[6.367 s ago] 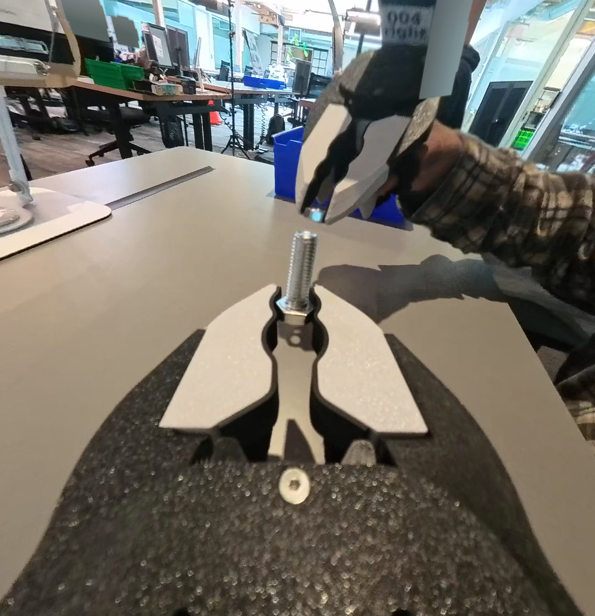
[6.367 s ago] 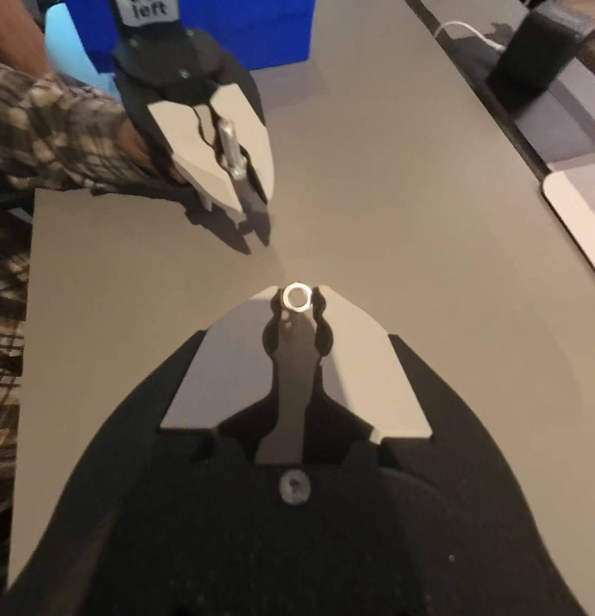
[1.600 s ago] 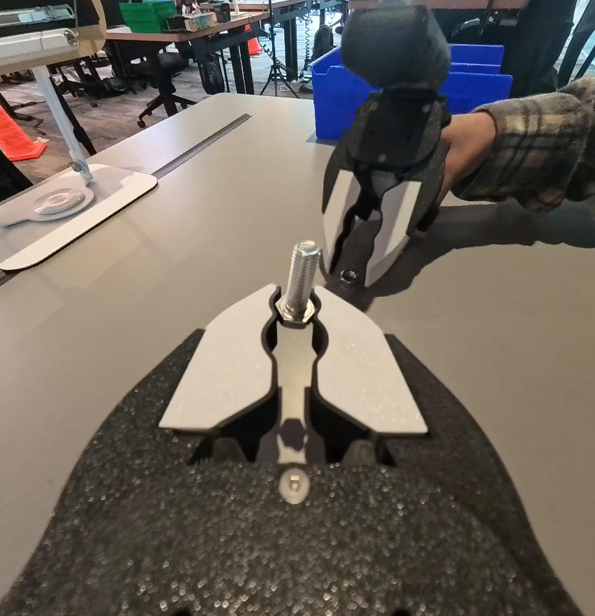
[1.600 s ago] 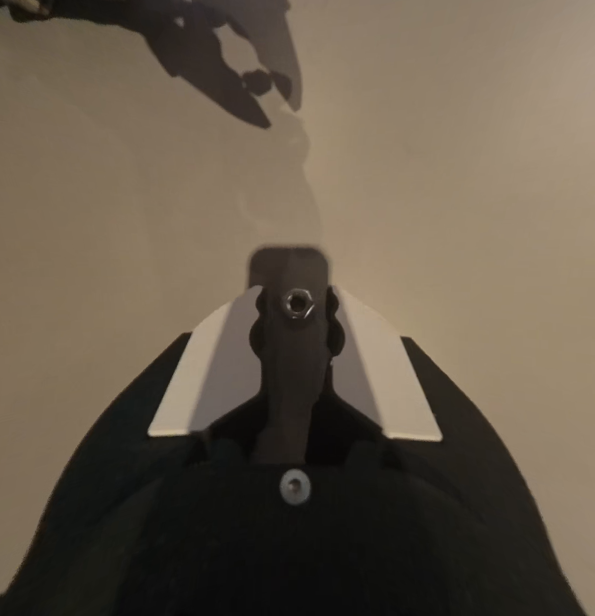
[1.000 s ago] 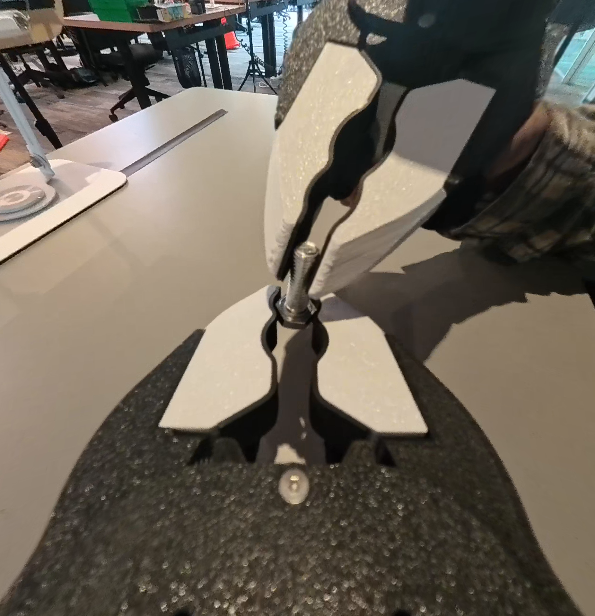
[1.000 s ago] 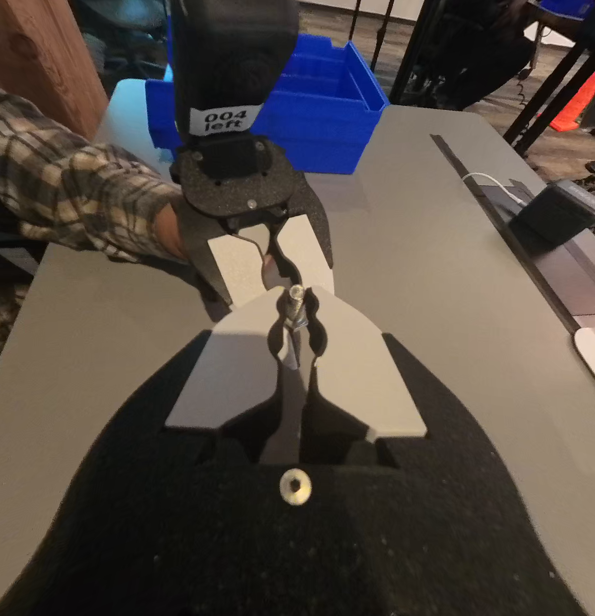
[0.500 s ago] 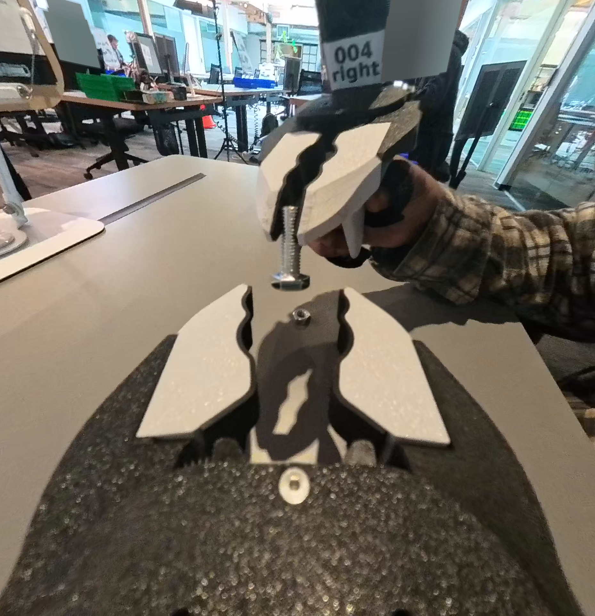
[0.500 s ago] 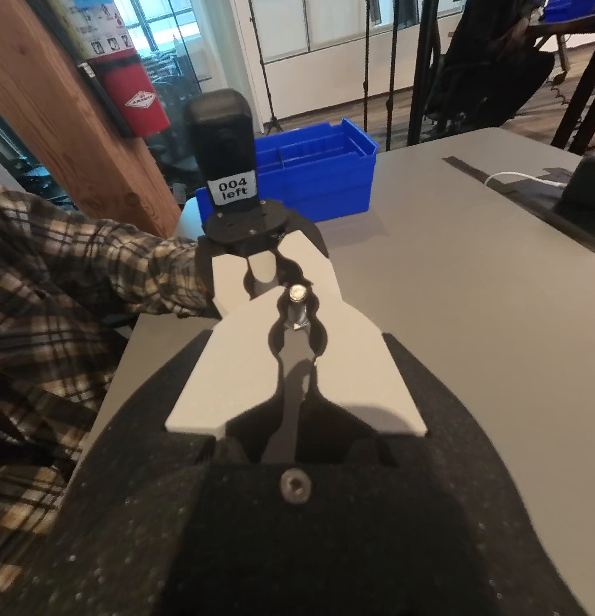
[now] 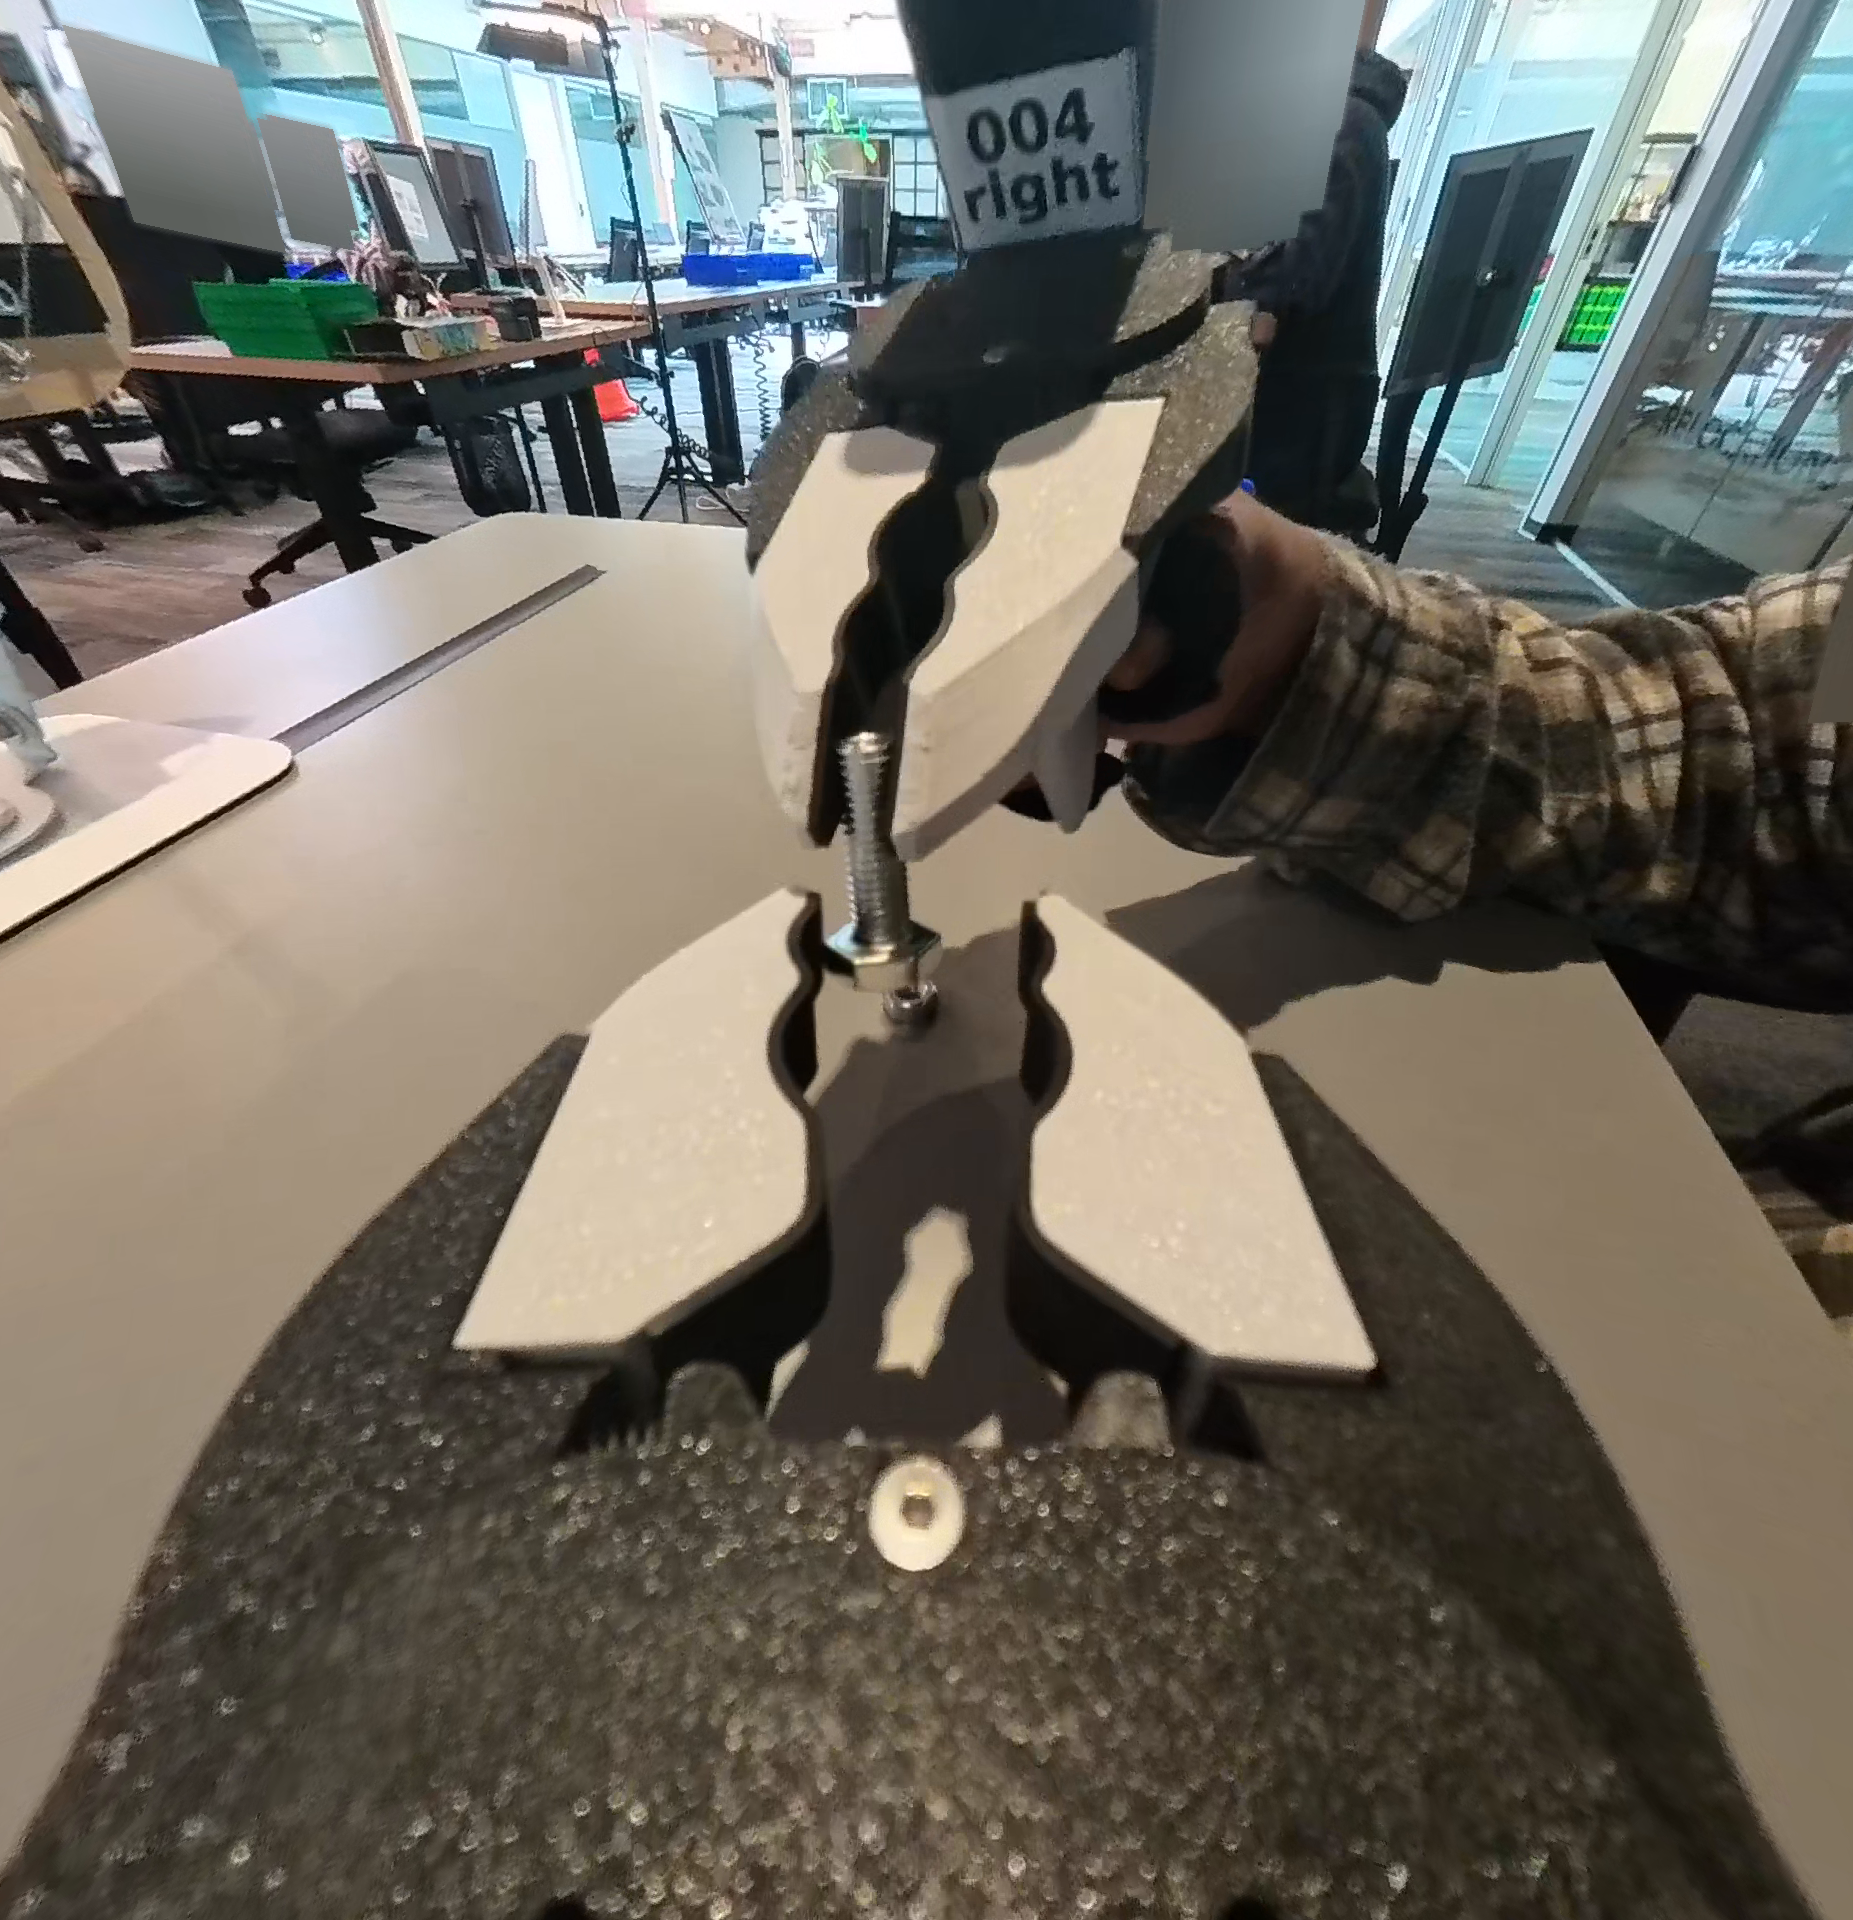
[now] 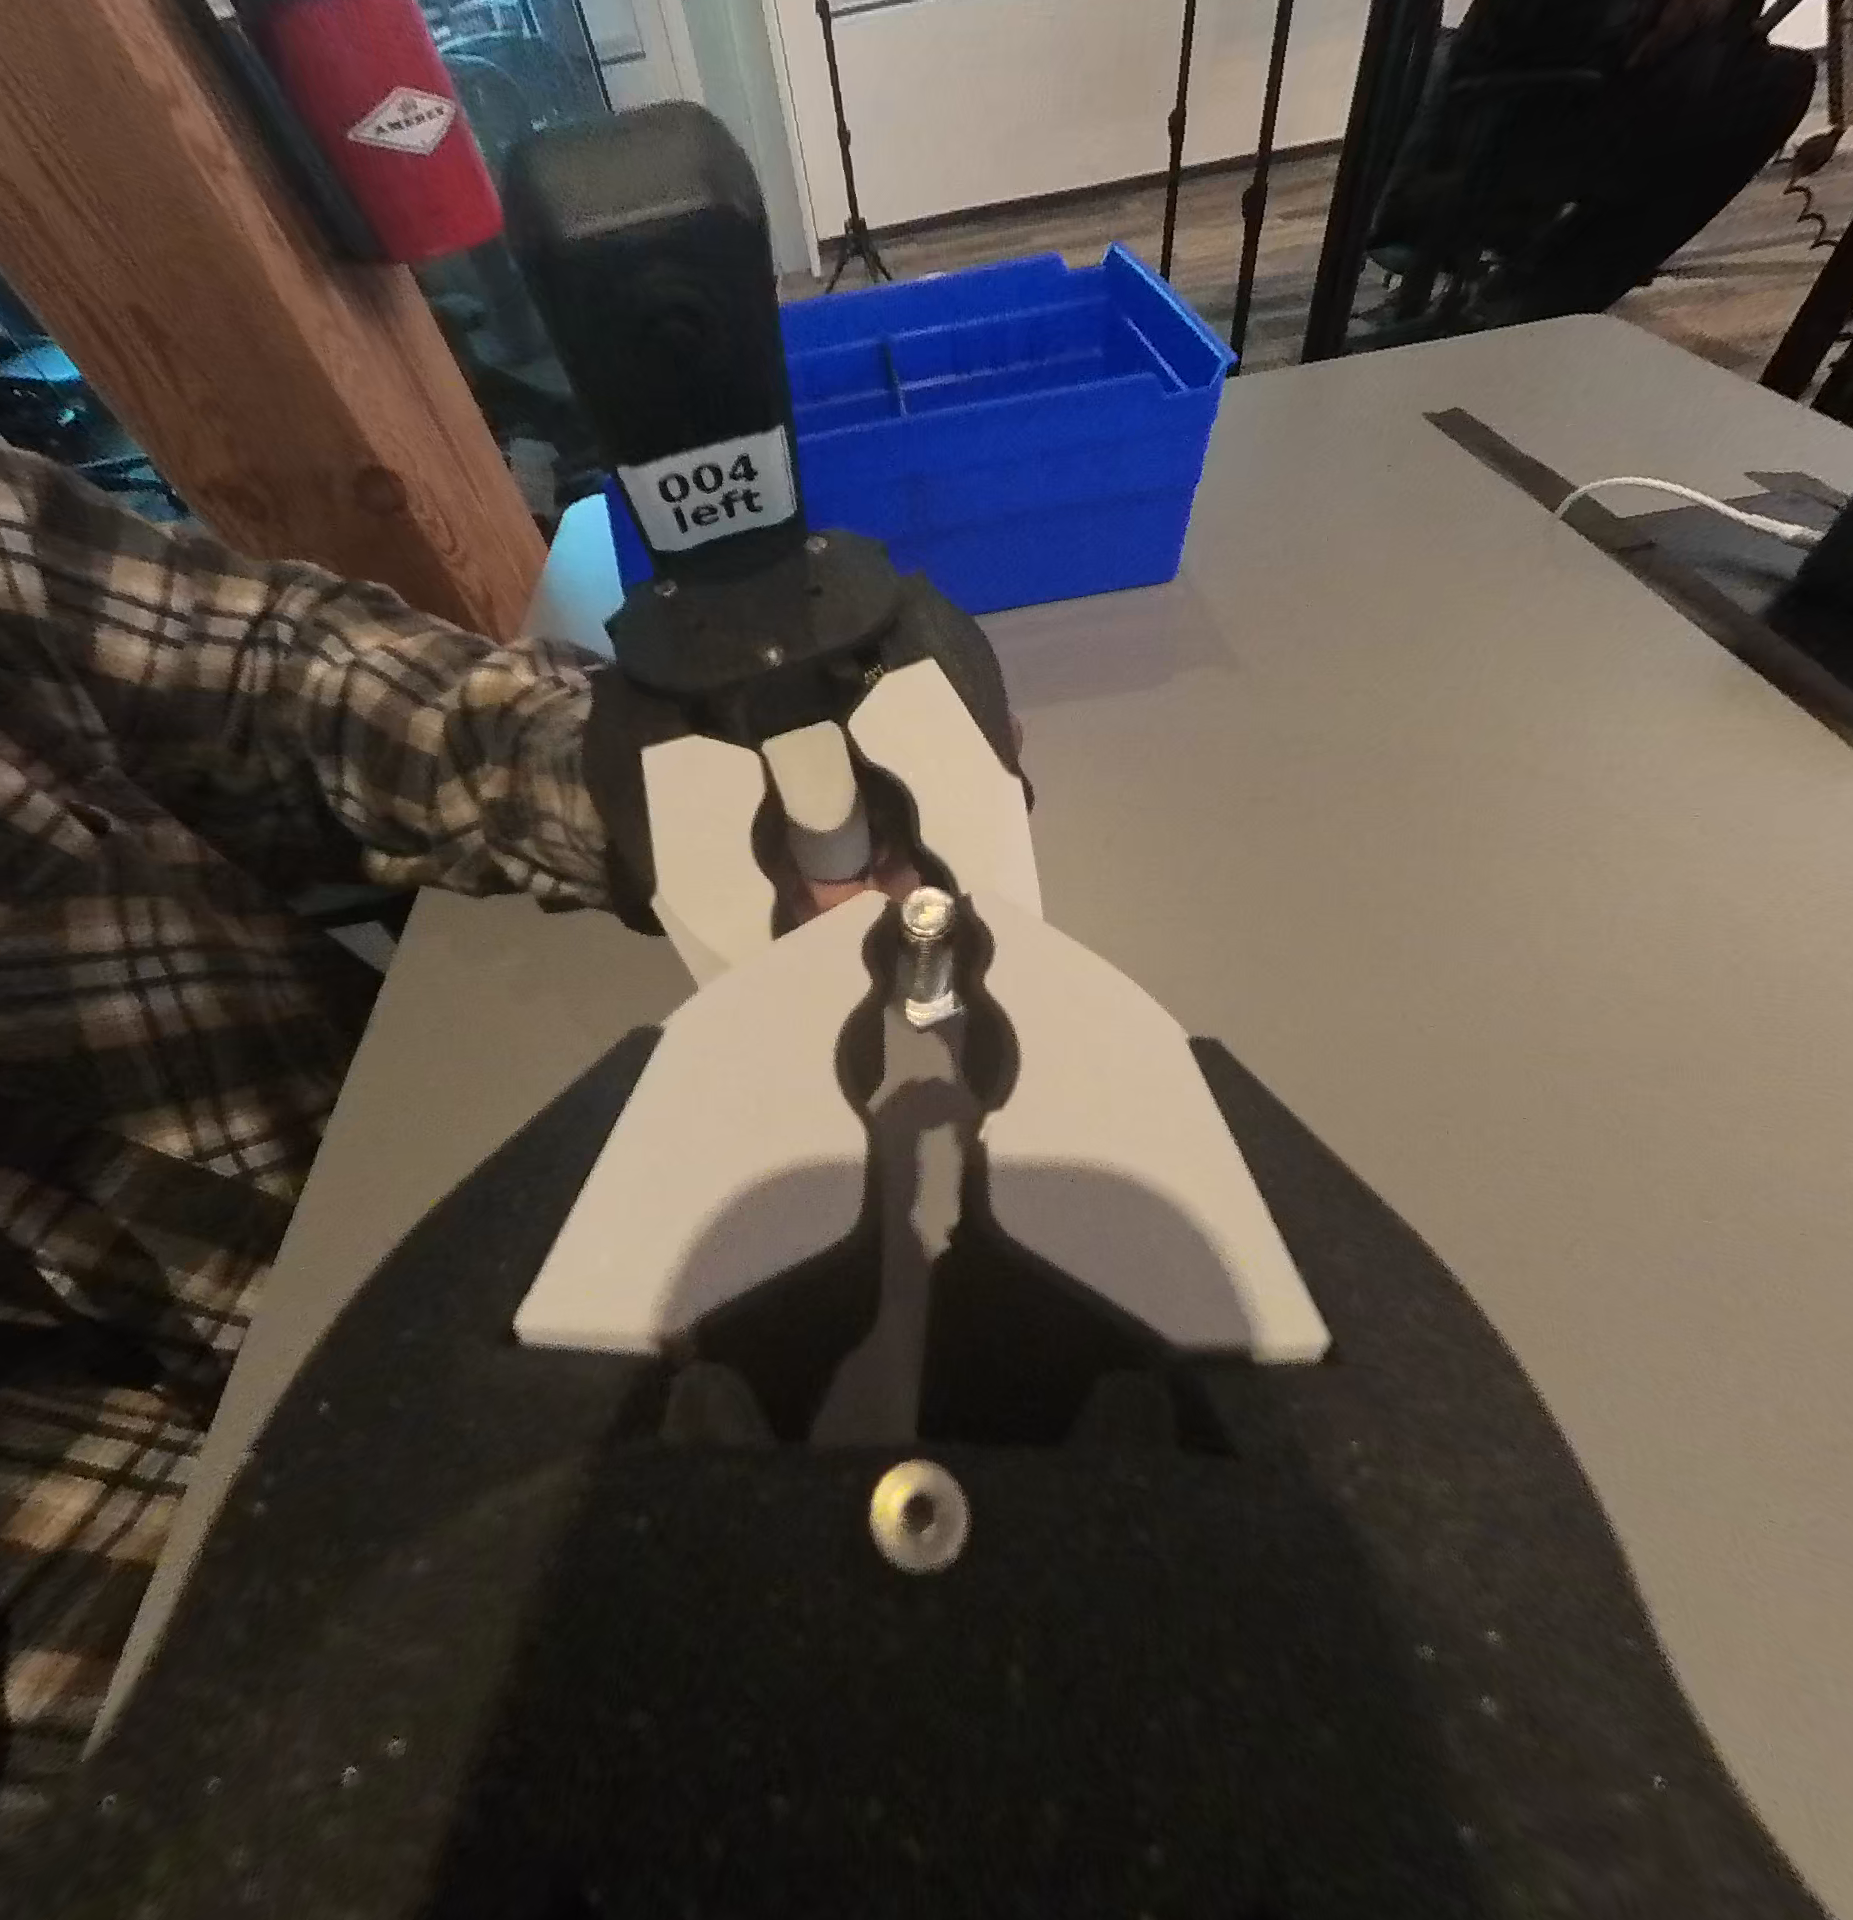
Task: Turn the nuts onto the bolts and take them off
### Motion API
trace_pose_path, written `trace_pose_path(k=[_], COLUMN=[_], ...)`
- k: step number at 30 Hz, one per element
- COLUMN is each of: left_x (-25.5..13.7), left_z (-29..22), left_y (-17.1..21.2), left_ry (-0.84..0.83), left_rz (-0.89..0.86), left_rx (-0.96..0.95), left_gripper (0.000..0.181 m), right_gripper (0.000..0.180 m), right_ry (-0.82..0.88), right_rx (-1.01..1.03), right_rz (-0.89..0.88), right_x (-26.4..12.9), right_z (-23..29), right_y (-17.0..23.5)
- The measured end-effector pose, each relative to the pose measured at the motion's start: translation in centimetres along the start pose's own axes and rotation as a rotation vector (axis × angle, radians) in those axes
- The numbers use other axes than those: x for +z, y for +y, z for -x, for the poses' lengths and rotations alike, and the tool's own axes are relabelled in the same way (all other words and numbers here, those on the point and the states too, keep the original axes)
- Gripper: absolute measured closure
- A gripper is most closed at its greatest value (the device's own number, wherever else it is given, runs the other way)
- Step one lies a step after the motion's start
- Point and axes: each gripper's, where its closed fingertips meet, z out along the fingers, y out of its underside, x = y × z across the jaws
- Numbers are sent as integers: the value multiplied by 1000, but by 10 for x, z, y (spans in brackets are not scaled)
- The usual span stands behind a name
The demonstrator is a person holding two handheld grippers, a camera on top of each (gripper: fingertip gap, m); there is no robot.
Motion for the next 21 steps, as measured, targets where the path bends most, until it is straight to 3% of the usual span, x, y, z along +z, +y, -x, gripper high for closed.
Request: trace_pose_path(k=[4,21], left_x=[0,2], left_z=[1,2], left_y=[-1,0], left_ry=[-9,-22], left_rz=[-3,21], left_rx=[-4,-36], left_gripper=[156,161], right_gripper=[171,171], right_ry=[-7,17], right_rx=[-30,-107], right_rz=[6,5], right_x=[-1,-1], right_z=[4,5], right_y=[-1,-4])
